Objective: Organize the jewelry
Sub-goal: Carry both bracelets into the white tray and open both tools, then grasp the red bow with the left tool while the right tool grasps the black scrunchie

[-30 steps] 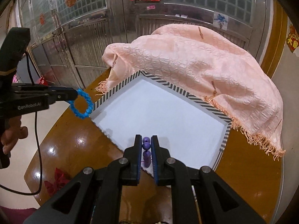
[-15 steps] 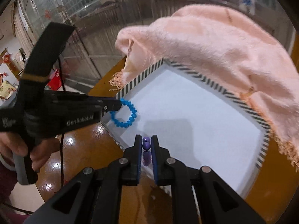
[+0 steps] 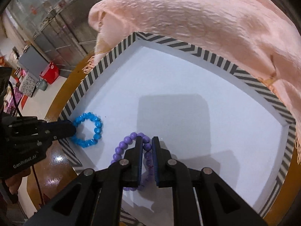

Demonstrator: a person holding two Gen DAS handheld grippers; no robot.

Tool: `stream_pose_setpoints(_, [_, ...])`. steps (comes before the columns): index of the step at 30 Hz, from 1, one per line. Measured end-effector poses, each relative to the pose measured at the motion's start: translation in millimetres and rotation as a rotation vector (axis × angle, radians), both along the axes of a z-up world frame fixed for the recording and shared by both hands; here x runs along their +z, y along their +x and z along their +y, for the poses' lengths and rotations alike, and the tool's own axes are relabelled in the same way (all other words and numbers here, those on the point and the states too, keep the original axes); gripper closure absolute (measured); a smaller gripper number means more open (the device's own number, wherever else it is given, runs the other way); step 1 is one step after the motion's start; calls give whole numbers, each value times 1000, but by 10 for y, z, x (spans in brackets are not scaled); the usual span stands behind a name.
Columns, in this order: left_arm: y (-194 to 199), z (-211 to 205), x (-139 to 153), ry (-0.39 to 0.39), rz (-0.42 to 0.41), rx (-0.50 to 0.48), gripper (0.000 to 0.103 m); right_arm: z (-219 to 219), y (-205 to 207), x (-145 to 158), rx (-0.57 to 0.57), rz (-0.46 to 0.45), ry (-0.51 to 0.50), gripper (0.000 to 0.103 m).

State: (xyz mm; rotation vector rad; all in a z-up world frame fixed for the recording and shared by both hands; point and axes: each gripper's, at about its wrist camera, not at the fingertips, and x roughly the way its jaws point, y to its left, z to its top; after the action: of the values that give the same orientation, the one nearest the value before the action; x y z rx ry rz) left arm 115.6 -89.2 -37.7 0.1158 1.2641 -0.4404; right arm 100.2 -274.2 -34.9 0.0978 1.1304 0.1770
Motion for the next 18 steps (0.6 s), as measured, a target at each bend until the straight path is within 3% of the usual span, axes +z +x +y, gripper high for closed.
stream_pose_setpoints(2, [-68,-7,23,12,-22,-8,103,18,-8,5,-9,-6,-17,88])
stream_pose_setpoints(4, [-132,-37,70,23,-45,-9,103,-15,-44,30,-35,-4,-12,59])
stream_pose_setpoints(5, [-128,-51,104,21,-51,-7,99,-41,-68,47,-48,-8,-4,54])
stream_pose_setpoints(7, [-143,-57,153,5,-59,2,88,-78,-163,103,-65,-24,11,54])
stream_pose_setpoints(18, [-453,30,542,5,-168,10,87,-84,-919,534,-114,-116,-4,52])
